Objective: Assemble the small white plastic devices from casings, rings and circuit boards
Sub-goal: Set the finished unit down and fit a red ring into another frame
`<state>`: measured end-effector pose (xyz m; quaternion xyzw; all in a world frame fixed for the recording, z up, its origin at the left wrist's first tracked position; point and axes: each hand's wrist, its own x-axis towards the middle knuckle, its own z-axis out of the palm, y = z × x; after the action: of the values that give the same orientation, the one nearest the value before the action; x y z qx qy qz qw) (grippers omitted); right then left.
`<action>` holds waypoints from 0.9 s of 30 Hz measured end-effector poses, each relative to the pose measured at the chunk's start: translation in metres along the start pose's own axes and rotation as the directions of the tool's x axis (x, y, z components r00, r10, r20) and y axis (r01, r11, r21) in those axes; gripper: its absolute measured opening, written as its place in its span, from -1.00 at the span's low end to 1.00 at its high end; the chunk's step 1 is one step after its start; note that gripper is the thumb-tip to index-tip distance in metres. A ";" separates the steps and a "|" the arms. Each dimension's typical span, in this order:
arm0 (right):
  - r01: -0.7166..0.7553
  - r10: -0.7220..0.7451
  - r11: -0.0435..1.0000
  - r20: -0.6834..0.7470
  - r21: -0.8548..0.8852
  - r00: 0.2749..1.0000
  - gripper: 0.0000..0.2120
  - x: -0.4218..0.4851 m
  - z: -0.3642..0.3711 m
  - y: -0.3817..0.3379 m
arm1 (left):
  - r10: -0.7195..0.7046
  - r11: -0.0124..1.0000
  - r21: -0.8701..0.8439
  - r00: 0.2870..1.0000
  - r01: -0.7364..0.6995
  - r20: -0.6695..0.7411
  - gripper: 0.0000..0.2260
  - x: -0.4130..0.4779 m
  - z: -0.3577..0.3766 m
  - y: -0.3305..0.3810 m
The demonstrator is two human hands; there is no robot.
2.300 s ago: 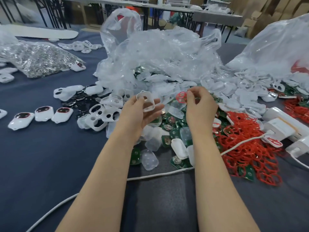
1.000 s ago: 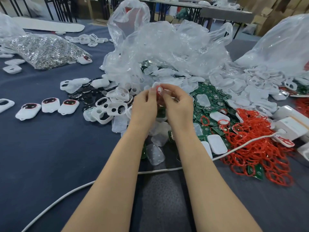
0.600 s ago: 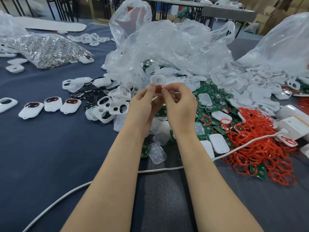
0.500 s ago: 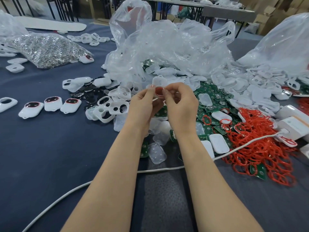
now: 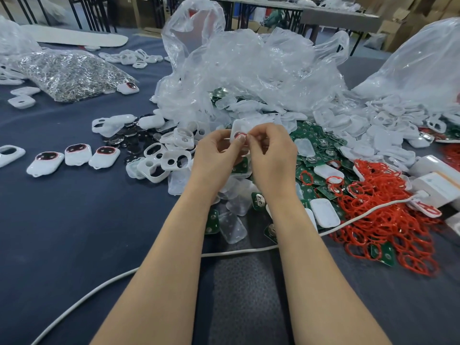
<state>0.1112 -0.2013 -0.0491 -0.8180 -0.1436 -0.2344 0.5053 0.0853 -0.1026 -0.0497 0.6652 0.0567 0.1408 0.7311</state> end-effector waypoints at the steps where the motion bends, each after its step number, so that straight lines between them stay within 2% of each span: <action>1: -0.013 0.013 1.000 0.004 0.008 1.000 -0.96 0.001 -0.001 0.000 | -0.003 1.000 -0.004 1.000 0.003 -0.003 -0.88 0.000 0.000 0.000; 4: -0.057 0.056 0.998 0.033 0.012 0.998 -0.94 0.003 -0.003 0.001 | -0.011 1.000 -0.013 1.000 0.011 -0.022 -0.85 0.002 0.000 -0.001; 17: -0.119 0.116 0.991 0.059 0.053 0.992 -0.90 0.004 -0.004 0.000 | 0.044 0.978 0.208 0.997 -0.029 -0.069 -0.84 0.004 -0.001 0.000; 23: -0.082 0.082 0.997 0.059 0.009 0.995 -0.91 0.003 -0.003 0.000 | 0.036 0.977 0.211 0.997 -0.022 -0.062 -0.83 0.002 -0.001 0.002; 27: -0.060 0.061 0.998 0.060 -0.018 0.996 -0.95 0.003 -0.002 0.001 | 0.030 0.974 0.224 0.999 -0.024 -0.024 -0.92 -0.001 0.001 0.003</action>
<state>0.1138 -0.2036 -0.0472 -0.8327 -0.1323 -0.1953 0.5010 0.0843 -0.1032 -0.0468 0.7420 0.0732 0.1524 0.6488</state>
